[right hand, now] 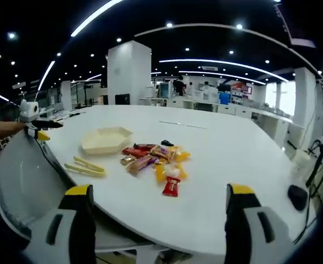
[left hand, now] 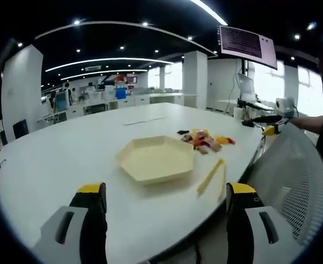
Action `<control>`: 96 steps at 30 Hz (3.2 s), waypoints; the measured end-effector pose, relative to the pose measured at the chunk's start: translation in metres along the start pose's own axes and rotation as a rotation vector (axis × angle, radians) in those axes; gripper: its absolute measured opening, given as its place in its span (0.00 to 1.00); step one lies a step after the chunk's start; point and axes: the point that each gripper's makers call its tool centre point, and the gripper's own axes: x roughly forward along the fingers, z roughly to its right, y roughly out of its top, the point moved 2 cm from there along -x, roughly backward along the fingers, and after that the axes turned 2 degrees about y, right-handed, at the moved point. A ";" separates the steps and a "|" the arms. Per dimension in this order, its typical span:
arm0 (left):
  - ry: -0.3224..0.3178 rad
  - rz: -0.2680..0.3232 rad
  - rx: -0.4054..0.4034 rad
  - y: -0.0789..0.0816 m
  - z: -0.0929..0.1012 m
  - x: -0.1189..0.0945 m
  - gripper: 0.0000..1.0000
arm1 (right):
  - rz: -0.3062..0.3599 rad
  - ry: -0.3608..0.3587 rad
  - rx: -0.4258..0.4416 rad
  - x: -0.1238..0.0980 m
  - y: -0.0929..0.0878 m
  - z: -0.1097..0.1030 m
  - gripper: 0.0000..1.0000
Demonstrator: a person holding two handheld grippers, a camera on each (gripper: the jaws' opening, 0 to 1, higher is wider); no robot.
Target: Place the target food into the container with the food tongs after gripping and lifting it, then release it inside without dropping or visibly crushing the food.
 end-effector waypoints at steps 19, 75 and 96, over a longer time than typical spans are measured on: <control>-0.012 -0.042 0.012 -0.004 0.003 0.001 0.85 | -0.003 -0.008 -0.002 0.000 -0.003 0.005 1.00; -0.076 -0.030 0.007 -0.002 0.014 0.003 0.83 | -0.006 -0.005 0.013 0.005 -0.004 -0.004 1.00; -0.563 -0.127 0.267 0.023 0.097 0.054 0.70 | 0.020 -0.011 0.052 -0.001 0.011 -0.002 1.00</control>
